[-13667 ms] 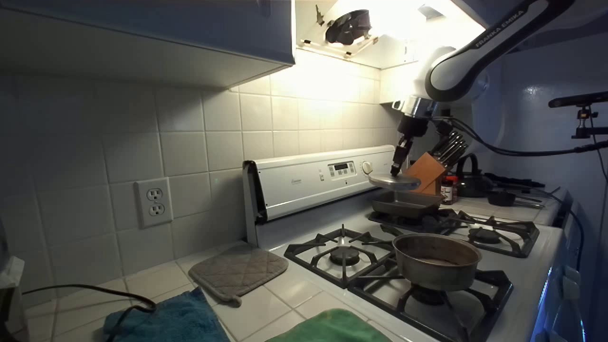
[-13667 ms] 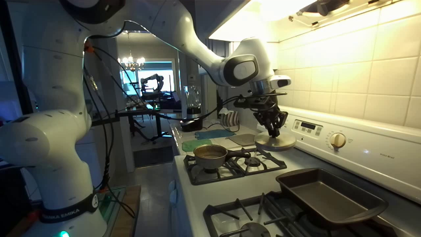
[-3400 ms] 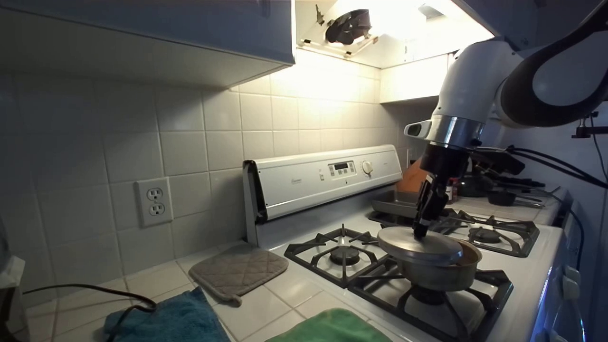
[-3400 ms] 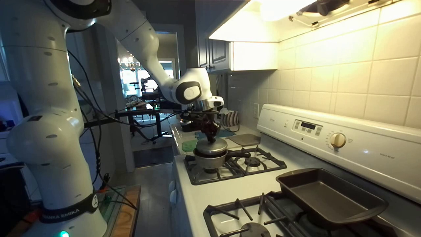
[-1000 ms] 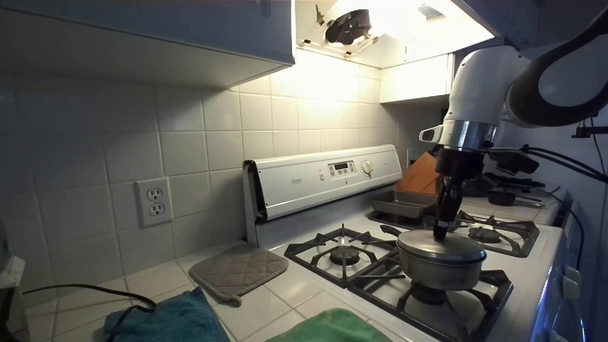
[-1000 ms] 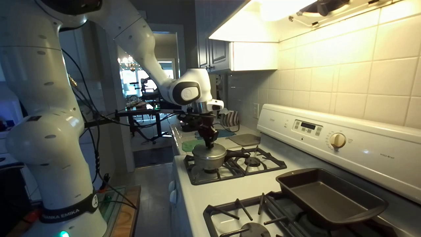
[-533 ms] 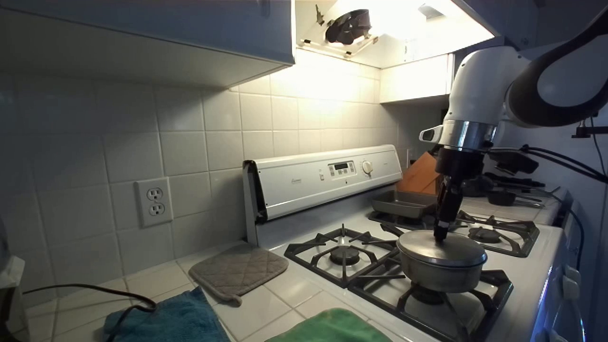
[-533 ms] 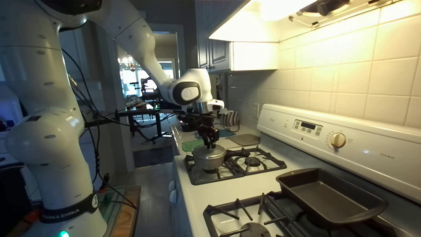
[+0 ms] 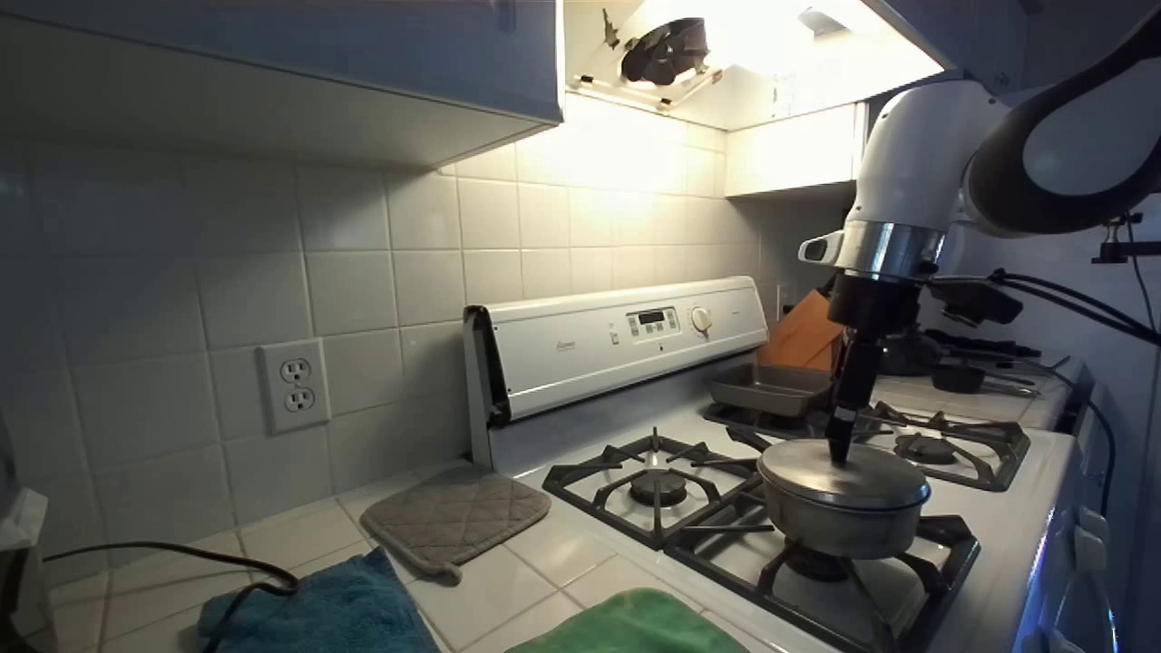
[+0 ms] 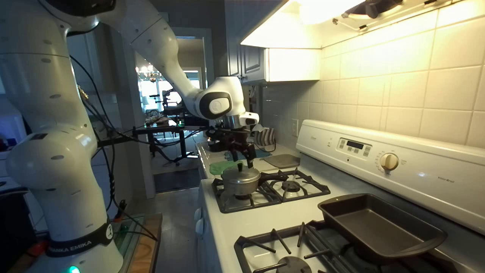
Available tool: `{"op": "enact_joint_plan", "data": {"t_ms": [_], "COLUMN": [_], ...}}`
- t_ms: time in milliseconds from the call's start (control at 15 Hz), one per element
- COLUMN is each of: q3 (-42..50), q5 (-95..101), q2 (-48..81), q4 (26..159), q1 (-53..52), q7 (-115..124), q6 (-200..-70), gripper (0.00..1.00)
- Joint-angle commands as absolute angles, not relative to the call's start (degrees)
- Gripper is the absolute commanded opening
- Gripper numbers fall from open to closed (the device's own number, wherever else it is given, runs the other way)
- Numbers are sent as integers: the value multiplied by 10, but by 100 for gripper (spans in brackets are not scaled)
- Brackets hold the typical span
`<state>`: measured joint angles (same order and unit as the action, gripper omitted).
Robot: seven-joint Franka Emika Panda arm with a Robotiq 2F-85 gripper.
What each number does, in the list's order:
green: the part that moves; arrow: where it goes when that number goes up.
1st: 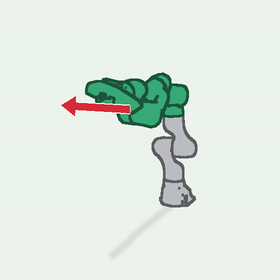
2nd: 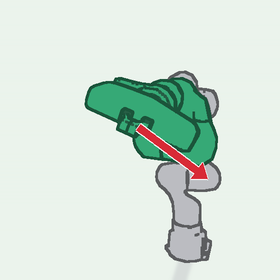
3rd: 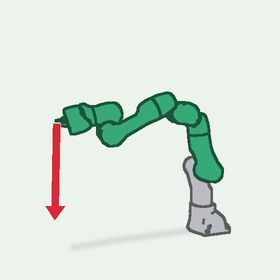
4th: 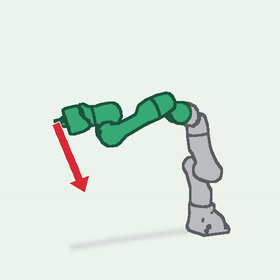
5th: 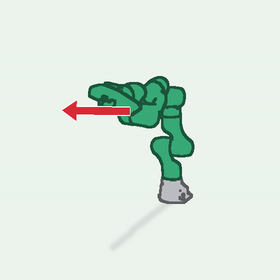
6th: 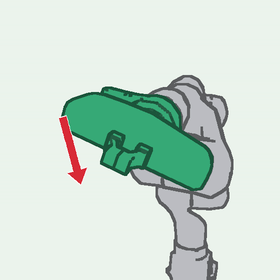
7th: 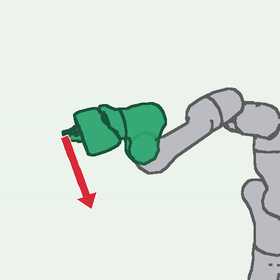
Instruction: Cover the pot
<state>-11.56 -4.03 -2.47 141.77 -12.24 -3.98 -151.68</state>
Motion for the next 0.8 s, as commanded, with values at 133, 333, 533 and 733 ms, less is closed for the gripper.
{"op": "enact_joint_plan", "data": {"t_ms": [133, 333, 533, 733], "q3": [-114, -113, -112, -114], "q5": [-35, -26, -23, -16], "q2": [-33, -30, -24, -22], "q4": [1384, 1365, 1351, 1341], "q1": [-119, -115, -111, -109], "q7": [-22, 3, 34, 61], "q6": [-1505, -1505, -1507, -1503], "gripper": [100, 100, 100, 100]}}
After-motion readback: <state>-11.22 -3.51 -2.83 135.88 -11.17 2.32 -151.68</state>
